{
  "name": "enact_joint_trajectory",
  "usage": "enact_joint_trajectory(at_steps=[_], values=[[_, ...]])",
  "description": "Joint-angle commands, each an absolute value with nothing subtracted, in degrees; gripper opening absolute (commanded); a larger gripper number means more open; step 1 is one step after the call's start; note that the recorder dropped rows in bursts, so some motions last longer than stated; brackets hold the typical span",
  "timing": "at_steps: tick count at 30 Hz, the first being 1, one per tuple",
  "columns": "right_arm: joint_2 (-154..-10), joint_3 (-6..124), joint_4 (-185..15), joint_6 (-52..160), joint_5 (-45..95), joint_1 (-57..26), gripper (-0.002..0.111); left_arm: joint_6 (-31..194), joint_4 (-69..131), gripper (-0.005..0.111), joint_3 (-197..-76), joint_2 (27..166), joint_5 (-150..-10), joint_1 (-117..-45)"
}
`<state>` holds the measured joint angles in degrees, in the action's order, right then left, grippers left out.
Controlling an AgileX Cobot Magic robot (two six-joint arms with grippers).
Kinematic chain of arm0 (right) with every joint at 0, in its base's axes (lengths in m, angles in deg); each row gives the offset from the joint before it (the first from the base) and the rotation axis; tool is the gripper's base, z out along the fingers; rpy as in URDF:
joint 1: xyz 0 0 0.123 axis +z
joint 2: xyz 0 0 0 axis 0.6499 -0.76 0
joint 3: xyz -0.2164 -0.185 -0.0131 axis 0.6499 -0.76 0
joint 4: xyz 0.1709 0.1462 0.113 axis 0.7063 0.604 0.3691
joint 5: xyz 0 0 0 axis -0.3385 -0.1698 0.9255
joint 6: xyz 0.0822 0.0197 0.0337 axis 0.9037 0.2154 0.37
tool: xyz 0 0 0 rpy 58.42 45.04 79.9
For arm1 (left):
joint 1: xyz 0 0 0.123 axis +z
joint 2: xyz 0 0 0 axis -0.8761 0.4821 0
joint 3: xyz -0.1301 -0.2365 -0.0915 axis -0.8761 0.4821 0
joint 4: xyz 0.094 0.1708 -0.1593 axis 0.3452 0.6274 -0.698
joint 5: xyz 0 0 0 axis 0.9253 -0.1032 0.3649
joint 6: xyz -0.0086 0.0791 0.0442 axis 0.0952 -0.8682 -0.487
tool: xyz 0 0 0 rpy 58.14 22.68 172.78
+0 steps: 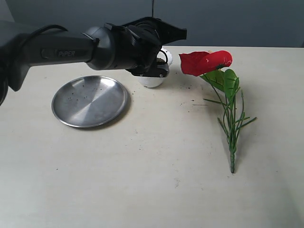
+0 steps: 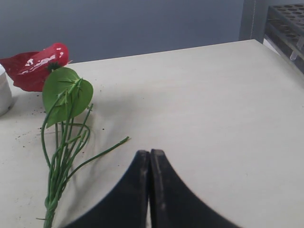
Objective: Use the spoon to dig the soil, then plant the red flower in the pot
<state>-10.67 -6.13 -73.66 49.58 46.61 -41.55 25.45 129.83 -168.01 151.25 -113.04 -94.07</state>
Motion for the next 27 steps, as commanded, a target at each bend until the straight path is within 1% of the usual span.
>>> enact_joint_trajectory(at_steps=[1, 9, 17, 27], values=[[-10.43, -6.24, -73.55, 49.52, 46.07, -41.53, 0.000, 25.33, 130.58, 0.000, -168.52, 150.65, -114.56, -94.39], [-10.43, -6.24, -73.55, 49.52, 46.07, -41.53, 0.000, 25.33, 130.58, 0.000, -168.52, 150.29, -116.78, -94.07], [-10.43, -6.24, -73.55, 49.52, 46.07, -41.53, 0.000, 25.33, 130.58, 0.000, -168.52, 150.29, -114.36, -93.78], [-10.43, -6.24, -73.55, 49.52, 46.07, -41.53, 0.000, 25.45, 130.58, 0.000, -168.52, 151.99, -114.78, -93.78]])
